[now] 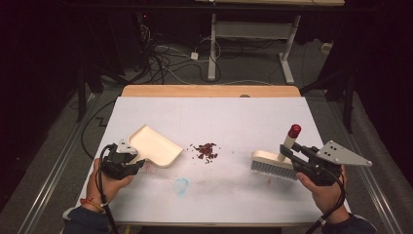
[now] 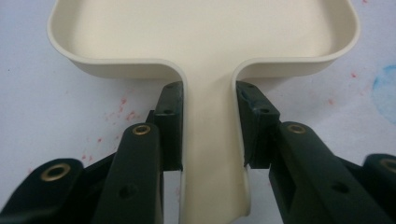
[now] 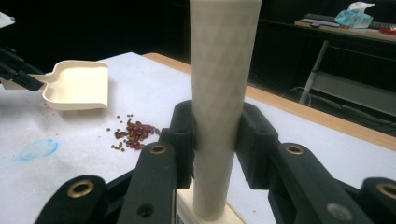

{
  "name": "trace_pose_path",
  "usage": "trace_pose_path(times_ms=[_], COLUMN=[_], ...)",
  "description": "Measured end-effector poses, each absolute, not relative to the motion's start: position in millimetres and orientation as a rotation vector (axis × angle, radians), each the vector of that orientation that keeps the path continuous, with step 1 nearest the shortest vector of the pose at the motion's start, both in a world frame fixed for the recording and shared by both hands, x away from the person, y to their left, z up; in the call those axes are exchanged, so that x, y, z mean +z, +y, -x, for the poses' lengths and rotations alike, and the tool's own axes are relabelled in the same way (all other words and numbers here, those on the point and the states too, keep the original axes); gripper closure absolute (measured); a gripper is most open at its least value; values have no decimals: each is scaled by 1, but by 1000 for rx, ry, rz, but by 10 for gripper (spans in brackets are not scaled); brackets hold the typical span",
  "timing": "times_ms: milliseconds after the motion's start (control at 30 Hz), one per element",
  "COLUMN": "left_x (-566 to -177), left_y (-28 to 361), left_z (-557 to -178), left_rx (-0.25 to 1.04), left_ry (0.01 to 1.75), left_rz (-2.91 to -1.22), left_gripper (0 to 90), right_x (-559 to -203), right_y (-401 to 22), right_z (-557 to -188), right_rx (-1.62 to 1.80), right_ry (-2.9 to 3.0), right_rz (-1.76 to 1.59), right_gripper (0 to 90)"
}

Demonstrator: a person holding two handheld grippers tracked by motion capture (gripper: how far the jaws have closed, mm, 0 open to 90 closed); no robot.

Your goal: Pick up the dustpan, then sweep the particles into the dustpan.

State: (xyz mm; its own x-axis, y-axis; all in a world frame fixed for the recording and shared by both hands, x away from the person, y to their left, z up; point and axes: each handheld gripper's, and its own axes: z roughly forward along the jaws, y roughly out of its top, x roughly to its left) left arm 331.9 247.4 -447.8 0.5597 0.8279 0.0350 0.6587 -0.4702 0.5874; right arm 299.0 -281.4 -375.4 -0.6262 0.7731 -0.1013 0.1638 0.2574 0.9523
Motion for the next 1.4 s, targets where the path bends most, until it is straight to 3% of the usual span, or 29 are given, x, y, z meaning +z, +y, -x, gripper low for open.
trace_pose_path(times_ms=[733,1400], left_x=[-453,-455], left_y=[245,245], left_z=[-303,-287], left_rx=[359,337], left_ry=[1073,1069], left_rz=[-2366,-2387], left_gripper=[640,639], right_x=[-377,-373], right_y=[-277,-267], right_z=[-298,-323], right_rx=[1386,1398], right_ry=[1966,1904], right_rz=[-854,-911], right_gripper=[700,700])
